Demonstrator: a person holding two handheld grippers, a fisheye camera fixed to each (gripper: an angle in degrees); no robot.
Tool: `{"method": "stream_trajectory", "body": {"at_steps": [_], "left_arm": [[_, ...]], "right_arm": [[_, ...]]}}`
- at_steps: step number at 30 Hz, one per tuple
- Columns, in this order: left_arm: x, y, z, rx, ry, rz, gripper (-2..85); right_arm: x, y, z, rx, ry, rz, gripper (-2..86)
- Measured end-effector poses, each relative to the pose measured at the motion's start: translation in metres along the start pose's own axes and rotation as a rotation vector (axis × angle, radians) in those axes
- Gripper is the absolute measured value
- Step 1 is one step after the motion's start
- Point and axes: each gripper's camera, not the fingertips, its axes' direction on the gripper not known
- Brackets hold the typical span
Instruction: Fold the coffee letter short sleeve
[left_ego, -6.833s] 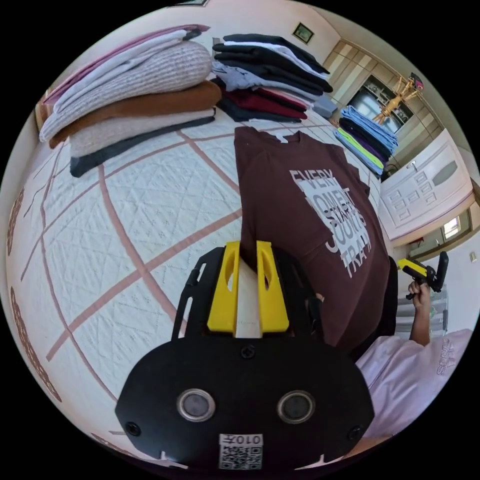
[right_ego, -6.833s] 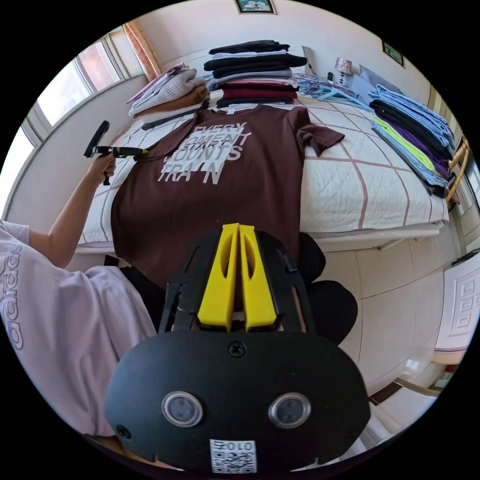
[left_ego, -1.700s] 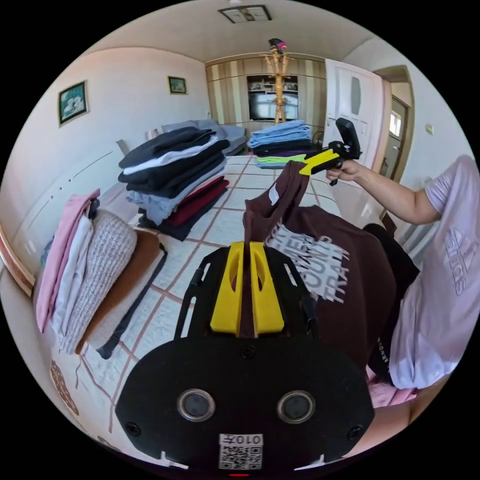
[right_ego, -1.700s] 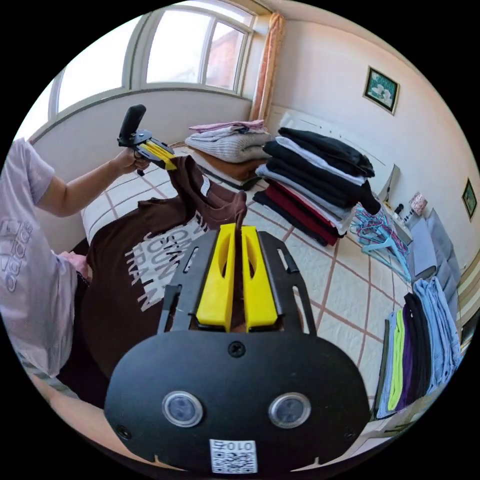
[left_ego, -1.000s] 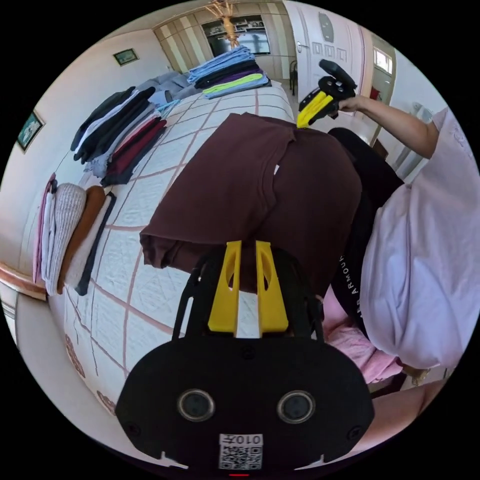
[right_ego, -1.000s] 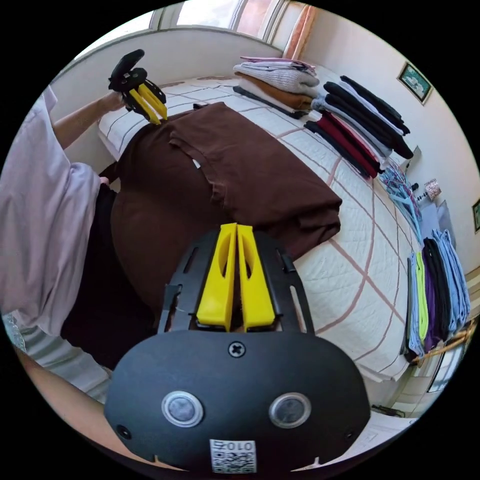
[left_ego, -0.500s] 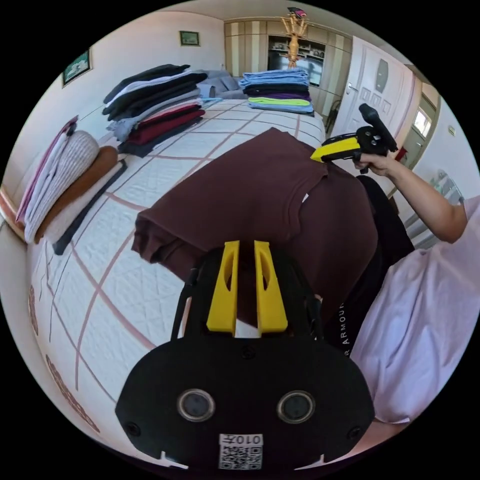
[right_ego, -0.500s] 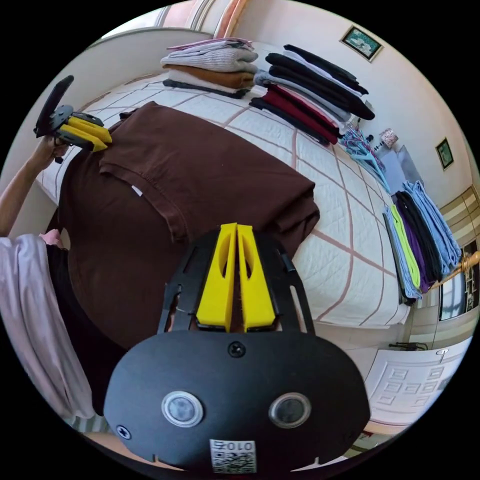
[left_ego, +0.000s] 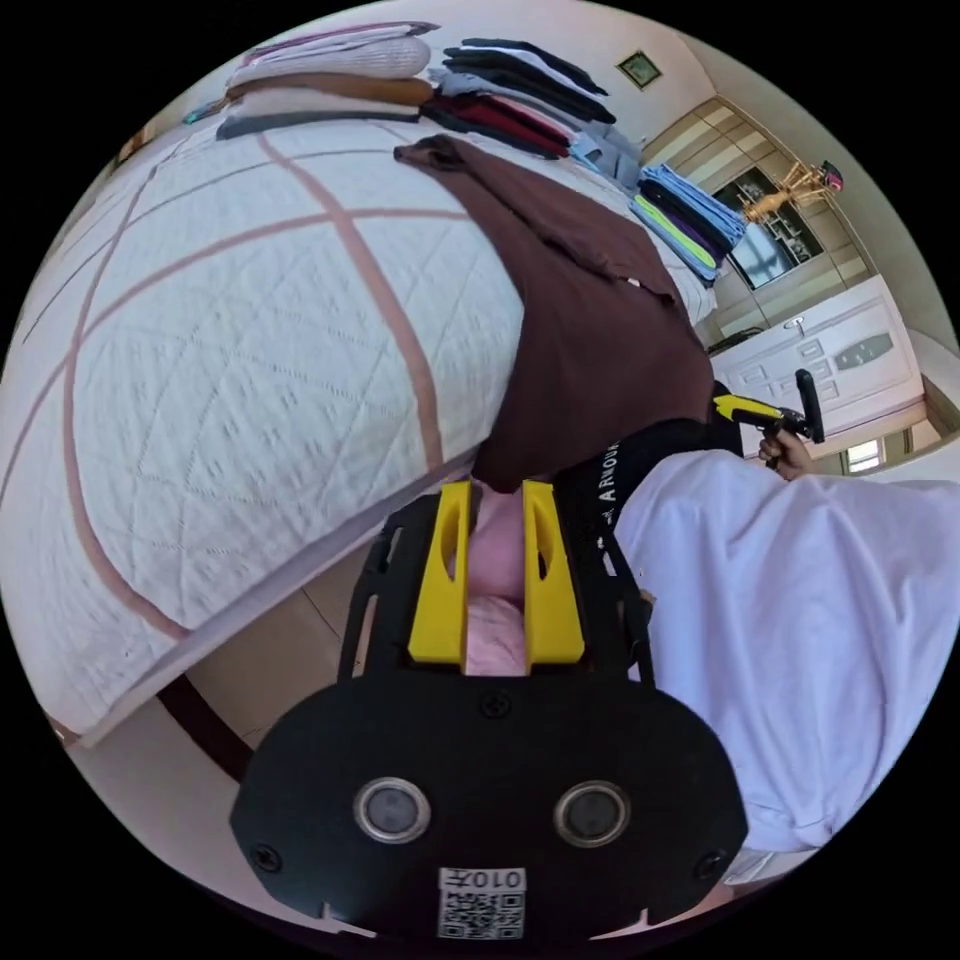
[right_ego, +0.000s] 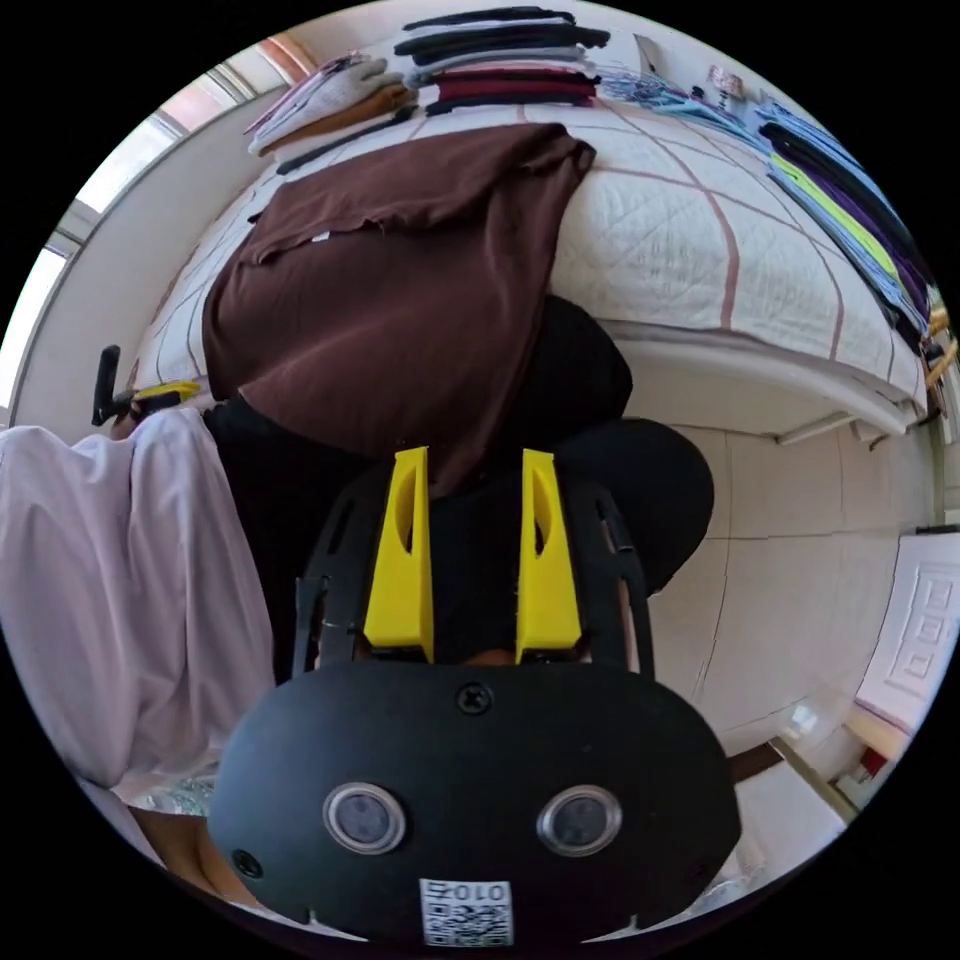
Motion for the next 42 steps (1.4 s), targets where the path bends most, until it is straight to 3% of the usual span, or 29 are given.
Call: {"method": "stream_trajectory", "body": {"at_steps": [12,19,29,32,37,42], "left_arm": [[-0.03,-0.005,0.048,-0.048,0.068,0.129,10.8],[-0.076,0.007,0.054,0.093,0.391,0.092,7.8],[-0.108,0.008,0.054,0.079,0.476,0.084,1.5],[-0.115,0.006,0.047,0.067,0.517,0.1,1.0],[-0.124,-0.031,-0.007,0.157,0.818,0.209,0.9],[-0.169,-0.108,-0.058,0.247,0.879,0.017,1.1]], "right_arm": [[0.045,-0.042,0.05,-0.142,-0.092,-0.024,13.9],[0.091,-0.04,0.077,-0.119,-0.243,0.019,12.5],[0.145,-0.033,0.1,-0.102,-0.353,-0.001,4.3],[0.158,-0.034,0.102,-0.127,-0.377,-0.047,4.1],[0.182,-0.049,0.077,-0.106,-0.547,-0.224,3.9],[0.227,-0.115,0.023,0.034,-0.635,-0.32,3.8]]}}
